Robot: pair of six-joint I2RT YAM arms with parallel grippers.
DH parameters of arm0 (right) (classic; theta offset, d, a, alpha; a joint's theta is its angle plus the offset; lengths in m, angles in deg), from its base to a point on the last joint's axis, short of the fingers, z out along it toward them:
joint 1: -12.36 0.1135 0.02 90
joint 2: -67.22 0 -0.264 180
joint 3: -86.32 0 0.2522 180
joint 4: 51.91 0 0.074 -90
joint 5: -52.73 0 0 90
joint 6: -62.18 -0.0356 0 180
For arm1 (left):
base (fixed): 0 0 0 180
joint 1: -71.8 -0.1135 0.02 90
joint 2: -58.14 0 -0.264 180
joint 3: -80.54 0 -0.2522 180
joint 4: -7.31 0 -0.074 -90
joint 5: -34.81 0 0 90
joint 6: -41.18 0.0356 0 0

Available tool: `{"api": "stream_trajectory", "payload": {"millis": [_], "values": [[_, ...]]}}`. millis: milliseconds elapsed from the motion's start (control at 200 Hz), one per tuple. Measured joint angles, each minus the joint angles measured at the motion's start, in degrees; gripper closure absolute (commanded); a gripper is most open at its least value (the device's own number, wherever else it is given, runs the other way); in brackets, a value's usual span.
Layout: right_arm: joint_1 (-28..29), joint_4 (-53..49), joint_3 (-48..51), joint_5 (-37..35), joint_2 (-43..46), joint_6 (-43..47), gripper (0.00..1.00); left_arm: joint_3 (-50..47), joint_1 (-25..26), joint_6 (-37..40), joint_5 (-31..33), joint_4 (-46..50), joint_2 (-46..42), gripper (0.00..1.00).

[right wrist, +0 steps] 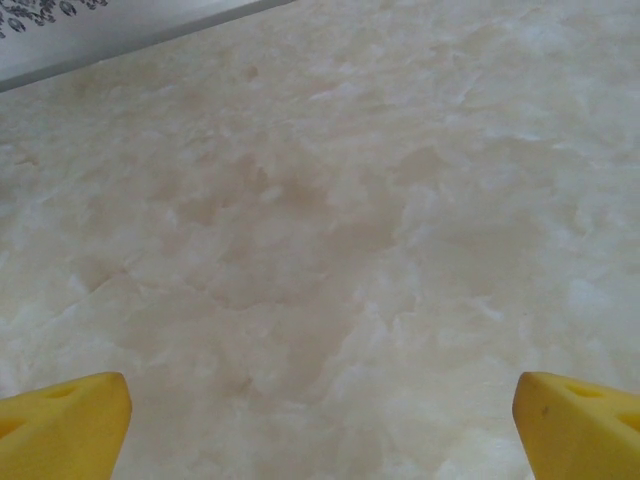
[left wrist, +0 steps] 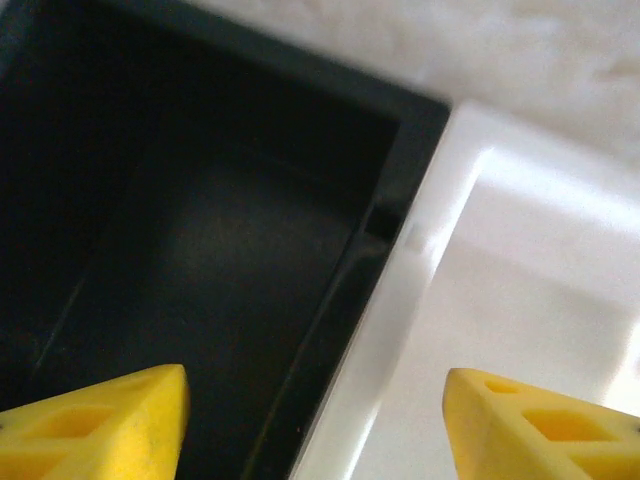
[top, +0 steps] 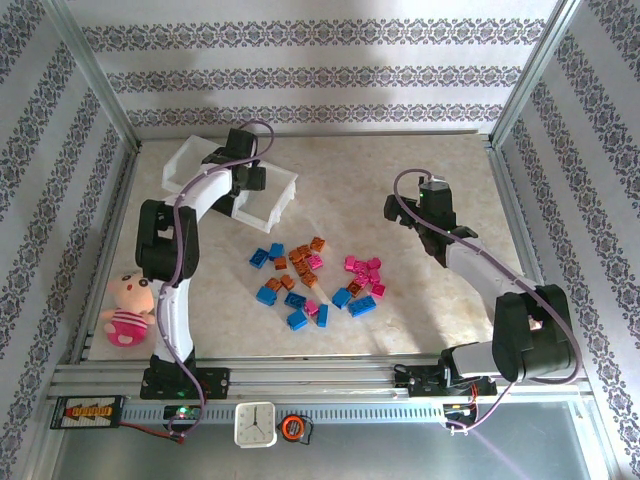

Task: Sort the legos into containers by color
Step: Move the container to the top-center of the table.

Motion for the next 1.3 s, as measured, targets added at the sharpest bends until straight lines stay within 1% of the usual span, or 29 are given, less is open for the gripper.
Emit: {"api": "stream_trajectory", "payload": {"millis": [155,230,340,500,540,575,735,869,1164,1304], "values": [[4.11,-1.22,-0.46,-8.15,1.40,2.10,0.02,2.27,0.02,0.92,0.00,3.72,2.14,0.57],[4.85,-1.99,-1.14,-9.88,1.51,2.40,0.02,2.67,0.15,1.01,-1.07,4.42,2.14,0.66],[4.81,-2.71,-1.95,-10.32,1.51,2.58,0.02,2.78,0.98,-0.37,-3.13,4.74,2.14,0.76],[4.83,-3.15,-2.29,-10.45,1.16,2.27,0.02,3.10,3.63,-4.35,-3.98,4.87,2.14,0.86],[4.83,-3.21,-2.29,-10.45,0.96,2.05,0.02,3.32,4.83,-5.25,-4.11,5.07,2.14,0.92],[4.83,-3.37,-2.29,-10.45,0.85,1.86,0.02,3.80,6.05,-6.10,-4.15,5.49,2.27,1.00],[4.83,-3.76,-2.27,-10.47,0.79,0.48,0.02,8.17,11.87,-11.39,-4.76,6.23,4.85,1.00],[4.83,-3.96,-1.97,-10.71,0.79,-0.22,0.02,8.90,15.52,-16.22,-4.11,5.95,5.75,1.00],[4.87,-5.40,-0.61,-11.76,0.79,-0.74,0.02,9.03,19.74,-26.25,-1.01,5.14,6.08,1.00],[4.98,-5.84,-0.59,-11.76,0.79,-0.74,0.02,13.25,21.27,-28.81,-0.46,5.64,8.72,1.00]]}}
